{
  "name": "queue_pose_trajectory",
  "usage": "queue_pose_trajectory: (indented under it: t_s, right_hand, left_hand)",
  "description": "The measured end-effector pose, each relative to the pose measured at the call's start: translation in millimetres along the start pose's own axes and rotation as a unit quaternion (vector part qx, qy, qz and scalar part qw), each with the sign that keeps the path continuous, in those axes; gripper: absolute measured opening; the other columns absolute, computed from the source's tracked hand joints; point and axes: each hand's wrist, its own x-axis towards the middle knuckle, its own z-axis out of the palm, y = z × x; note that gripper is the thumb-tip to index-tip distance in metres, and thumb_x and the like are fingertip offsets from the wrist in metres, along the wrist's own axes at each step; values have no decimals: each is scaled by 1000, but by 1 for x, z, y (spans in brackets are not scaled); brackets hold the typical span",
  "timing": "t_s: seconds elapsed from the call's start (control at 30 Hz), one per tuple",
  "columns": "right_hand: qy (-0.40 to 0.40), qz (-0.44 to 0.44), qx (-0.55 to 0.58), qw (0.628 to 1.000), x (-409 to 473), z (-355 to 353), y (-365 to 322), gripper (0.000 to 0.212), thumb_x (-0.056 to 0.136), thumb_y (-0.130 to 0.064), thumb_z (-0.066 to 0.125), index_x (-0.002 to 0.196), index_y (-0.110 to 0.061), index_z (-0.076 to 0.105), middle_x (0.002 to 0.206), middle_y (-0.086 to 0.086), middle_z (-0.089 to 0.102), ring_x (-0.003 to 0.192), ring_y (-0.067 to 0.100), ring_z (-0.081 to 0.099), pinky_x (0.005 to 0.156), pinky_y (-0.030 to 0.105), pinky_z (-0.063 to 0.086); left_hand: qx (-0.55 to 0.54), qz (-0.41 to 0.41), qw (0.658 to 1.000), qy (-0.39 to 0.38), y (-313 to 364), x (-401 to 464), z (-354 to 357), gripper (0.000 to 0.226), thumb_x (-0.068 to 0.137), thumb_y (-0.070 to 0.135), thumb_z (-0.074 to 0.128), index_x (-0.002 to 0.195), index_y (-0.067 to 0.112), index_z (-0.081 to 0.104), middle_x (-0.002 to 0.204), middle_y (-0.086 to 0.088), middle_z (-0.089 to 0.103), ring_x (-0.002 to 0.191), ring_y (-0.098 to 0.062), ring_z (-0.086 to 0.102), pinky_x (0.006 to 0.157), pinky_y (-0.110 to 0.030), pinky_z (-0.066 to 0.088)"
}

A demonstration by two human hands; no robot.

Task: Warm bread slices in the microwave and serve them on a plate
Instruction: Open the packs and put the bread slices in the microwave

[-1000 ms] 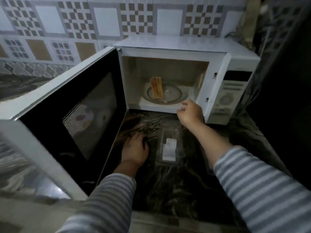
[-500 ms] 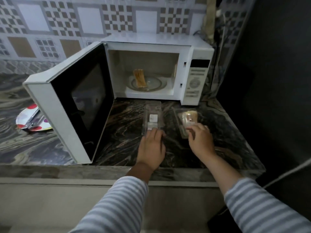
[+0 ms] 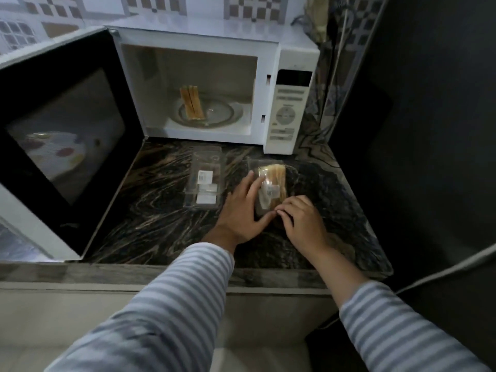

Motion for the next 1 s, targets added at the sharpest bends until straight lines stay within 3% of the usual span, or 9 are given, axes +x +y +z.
queue_pose_trajectory:
  t_s: [0.13,0.37,0.87,1.0]
  right_hand:
    - [11,-12,27,1000,-3,6,3,12,88,-1,58,87,-4,69,85,7,64,84,22,58,79,22,41]
    - [17,-36,44,998,-3,6,1,12,88,4,56,85,-2,66,84,9,63,83,22,57,82,20,38]
    - [37,-43,33,998,-4,11,2,24,93,-7,44,86,-2,66,85,10,63,82,26,60,84,25,40]
    - [59,-31,34,997,-5,9,4,21,93,-5,45,87,-1,64,86,11,62,84,26,57,83,24,40]
  left_hand:
    - [38,-15,999,-31,-4,-2,8,86,88,62,44,152,32,-7,162,2,1,148,-17,12,119,-49,10]
    - [86,-11,994,-71,-3,0,6,83,79,75,17,132,44,-39,163,0,-4,148,-17,11,119,-49,9]
    - [105,-10,991,-83,-6,0,6,83,84,73,20,132,42,-41,162,3,-9,148,-16,13,120,-47,7]
    - [104,-15,991,-83,-5,1,6,88,91,64,35,130,45,-41,162,6,-10,147,-17,17,119,-47,7]
